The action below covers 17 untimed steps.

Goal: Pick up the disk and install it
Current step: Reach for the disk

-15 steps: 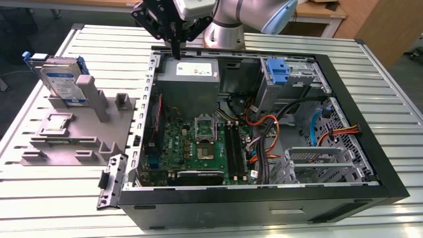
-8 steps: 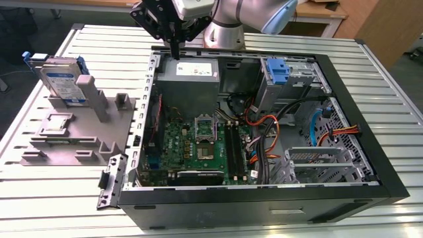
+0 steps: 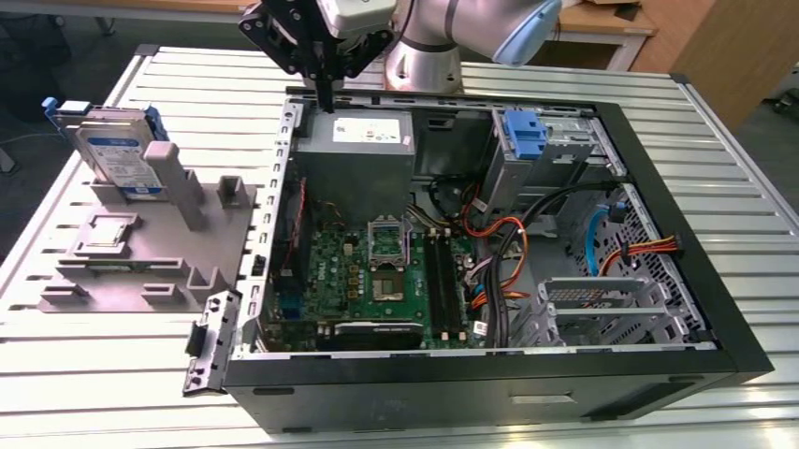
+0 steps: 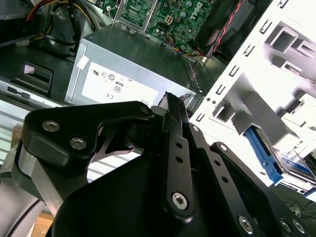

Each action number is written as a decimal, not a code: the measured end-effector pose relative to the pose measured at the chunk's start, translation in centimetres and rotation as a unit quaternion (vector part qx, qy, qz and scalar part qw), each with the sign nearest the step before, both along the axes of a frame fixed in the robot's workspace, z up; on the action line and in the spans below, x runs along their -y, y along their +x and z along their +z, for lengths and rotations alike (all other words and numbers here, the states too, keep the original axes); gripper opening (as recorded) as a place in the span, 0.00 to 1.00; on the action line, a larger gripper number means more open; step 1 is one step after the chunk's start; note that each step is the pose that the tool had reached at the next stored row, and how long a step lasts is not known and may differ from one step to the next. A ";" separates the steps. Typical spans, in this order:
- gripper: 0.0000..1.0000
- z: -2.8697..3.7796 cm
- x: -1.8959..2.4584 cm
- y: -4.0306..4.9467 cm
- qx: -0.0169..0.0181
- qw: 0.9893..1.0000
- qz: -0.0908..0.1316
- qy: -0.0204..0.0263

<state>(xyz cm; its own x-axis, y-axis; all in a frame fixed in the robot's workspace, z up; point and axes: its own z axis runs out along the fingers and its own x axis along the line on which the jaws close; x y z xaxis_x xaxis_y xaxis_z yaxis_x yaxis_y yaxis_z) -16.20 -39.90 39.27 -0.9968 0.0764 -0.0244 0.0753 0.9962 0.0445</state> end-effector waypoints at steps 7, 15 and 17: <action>0.10 0.00 0.00 -0.48 0.000 1.000 0.000 0.000; 0.10 0.00 0.00 -0.89 0.000 1.000 0.000 0.000; 0.10 0.00 0.00 -0.96 0.000 1.000 0.000 0.000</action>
